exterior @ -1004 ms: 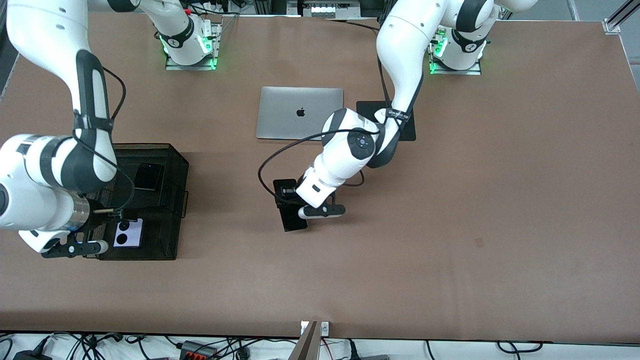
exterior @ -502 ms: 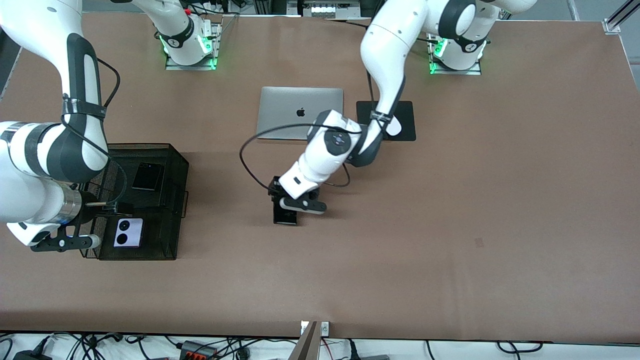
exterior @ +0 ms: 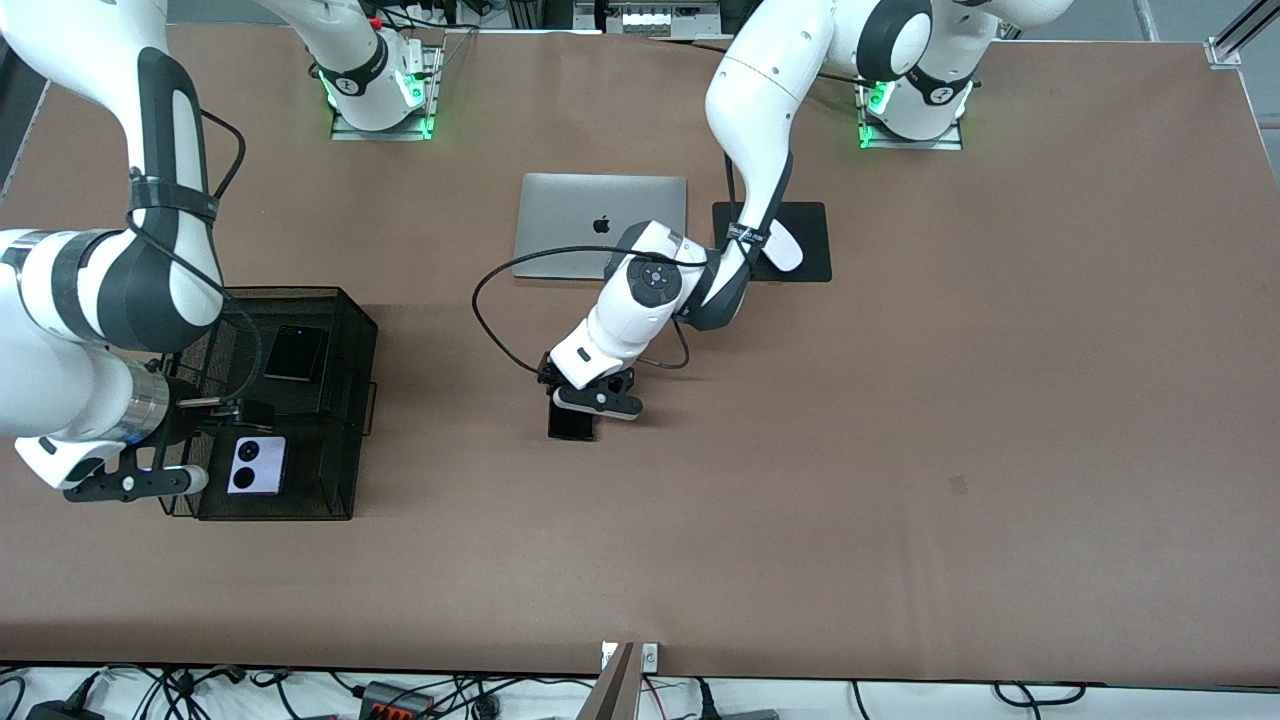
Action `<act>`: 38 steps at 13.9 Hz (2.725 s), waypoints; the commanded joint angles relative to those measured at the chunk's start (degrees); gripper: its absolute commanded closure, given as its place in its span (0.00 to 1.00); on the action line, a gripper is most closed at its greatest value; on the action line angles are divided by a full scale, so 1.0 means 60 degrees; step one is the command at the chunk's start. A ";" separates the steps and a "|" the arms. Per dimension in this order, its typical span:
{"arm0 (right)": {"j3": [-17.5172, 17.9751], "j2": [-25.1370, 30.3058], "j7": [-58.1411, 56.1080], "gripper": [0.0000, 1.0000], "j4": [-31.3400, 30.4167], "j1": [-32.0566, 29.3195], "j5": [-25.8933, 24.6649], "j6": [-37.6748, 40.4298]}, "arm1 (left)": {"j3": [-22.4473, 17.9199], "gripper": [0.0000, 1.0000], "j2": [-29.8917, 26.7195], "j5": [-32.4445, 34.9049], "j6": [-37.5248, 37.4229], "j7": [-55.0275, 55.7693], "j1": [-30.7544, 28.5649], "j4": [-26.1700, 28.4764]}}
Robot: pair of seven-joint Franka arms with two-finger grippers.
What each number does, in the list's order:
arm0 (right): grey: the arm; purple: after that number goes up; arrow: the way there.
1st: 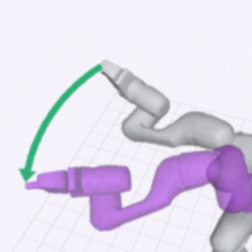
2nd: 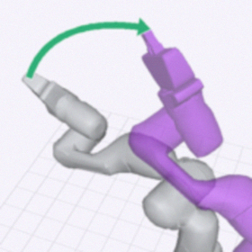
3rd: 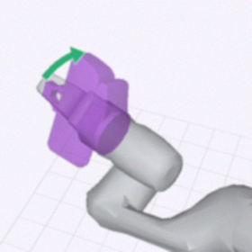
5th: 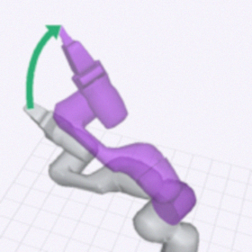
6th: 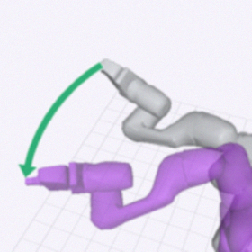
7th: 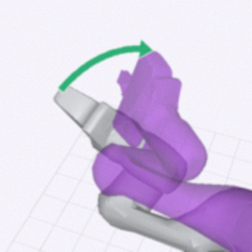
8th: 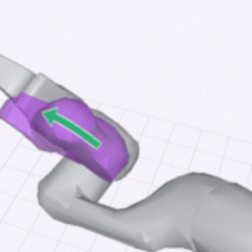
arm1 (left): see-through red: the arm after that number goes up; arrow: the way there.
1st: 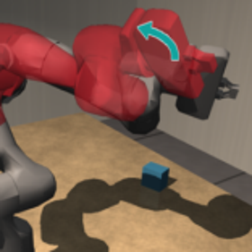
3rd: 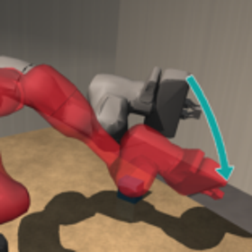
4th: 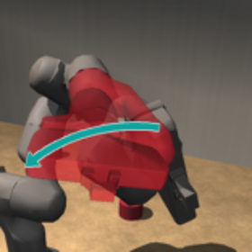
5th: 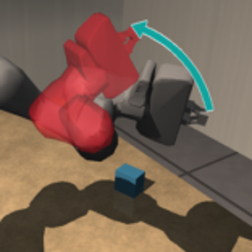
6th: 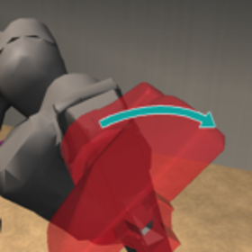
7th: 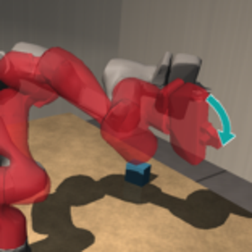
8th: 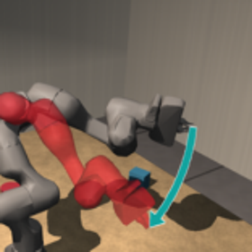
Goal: Place phones with both arms
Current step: 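Set the black slab phone down with the left gripper while the right gripper returns, then grasp the slab phone with the right gripper while the left gripper withdraws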
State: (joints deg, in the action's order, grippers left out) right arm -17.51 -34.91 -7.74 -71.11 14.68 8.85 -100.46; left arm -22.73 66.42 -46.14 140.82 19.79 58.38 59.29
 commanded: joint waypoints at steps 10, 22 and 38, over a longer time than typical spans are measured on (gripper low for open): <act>0.0048 0.0266 0.0469 0.00 -0.0115 0.1915 0.0064 0.0440 | 0.0768 0.00 -0.1808 0.2353 -0.1873 0.0189 -0.2007 0.0019; 0.0062 -0.1344 0.1231 0.00 -0.0130 0.3807 0.1000 -0.1390 | 0.1620 0.00 -0.6819 0.4316 -0.6241 -0.4455 -0.6358 0.3916; 0.0048 -0.2576 0.3150 0.00 -0.0115 0.5273 0.0957 -0.2945 | 0.3788 0.00 -0.9532 0.8275 -0.8167 -0.2420 -0.9320 0.5236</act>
State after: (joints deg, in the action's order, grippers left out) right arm -16.56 -50.18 10.33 -71.99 45.66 13.36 -117.83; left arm -1.92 10.23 1.97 89.39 3.75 4.21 88.90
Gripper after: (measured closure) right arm 0.000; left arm 0.000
